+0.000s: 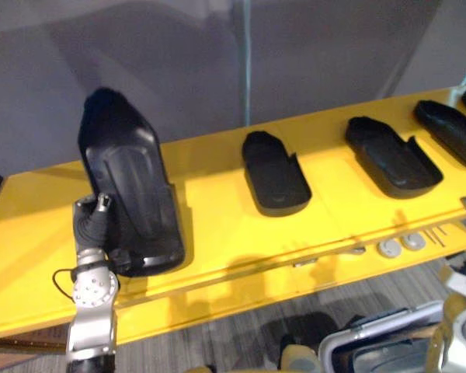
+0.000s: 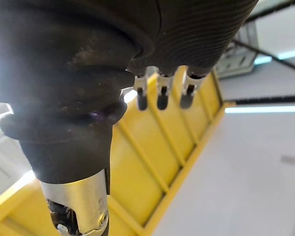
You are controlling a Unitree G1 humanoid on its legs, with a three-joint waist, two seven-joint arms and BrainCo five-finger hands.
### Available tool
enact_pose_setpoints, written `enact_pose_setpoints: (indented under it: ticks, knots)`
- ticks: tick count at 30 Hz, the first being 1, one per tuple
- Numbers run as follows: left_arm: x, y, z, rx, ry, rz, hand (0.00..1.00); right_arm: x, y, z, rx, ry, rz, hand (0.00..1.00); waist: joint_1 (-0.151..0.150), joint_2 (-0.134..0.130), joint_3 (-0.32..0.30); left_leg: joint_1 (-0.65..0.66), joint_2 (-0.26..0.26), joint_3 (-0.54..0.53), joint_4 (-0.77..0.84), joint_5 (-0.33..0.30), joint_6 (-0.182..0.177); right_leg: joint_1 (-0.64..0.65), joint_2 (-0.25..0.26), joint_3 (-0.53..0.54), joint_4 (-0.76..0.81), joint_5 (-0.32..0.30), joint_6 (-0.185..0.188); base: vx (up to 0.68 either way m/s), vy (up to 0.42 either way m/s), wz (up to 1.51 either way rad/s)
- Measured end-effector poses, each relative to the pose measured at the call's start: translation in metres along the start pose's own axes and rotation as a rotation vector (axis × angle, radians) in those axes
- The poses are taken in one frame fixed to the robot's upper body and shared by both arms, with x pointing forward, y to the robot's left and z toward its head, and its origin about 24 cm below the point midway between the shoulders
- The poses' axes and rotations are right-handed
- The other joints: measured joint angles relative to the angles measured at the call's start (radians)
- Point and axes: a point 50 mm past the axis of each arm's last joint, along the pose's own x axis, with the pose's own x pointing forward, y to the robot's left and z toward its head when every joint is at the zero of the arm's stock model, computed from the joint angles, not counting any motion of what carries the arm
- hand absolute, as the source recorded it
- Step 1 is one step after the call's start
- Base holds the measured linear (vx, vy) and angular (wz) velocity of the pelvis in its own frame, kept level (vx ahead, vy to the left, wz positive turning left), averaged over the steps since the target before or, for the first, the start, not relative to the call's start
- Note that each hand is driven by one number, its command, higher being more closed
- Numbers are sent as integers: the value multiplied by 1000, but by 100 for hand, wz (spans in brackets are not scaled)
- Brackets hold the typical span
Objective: Walk over and take plastic housings, then place them on the shelf
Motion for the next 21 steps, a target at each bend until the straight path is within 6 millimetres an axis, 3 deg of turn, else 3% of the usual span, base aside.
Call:
enact_pose_setpoints:
  ticks: [4, 10, 21]
  knots:
    - [10, 3, -1, -23, 39, 37, 100, -5, -7, -1, -30, 26, 11, 0, -12, 12, -1, 1, -3, 5, -13, 4, 2, 1, 2, 4, -22, 12, 2, 10, 15, -6]
    - [23, 13, -17, 36, 157, 66, 100, -1, -9, -3, 1, 45, 37, 0, -33, 36, 4, 16, -8, 25, -20, 7, 5, -1, 12, 27, -28, 16, 4, 12, 8, -8]
    - [42, 5, -45, 106, 400, -101, 100, 9, -7, -9, 18, 80, 143, 0, -67, 94, 27, 19, -13, 57, -35, 26, 26, 2, 19, 56, -82, 46, -2, -15, 1, -7]
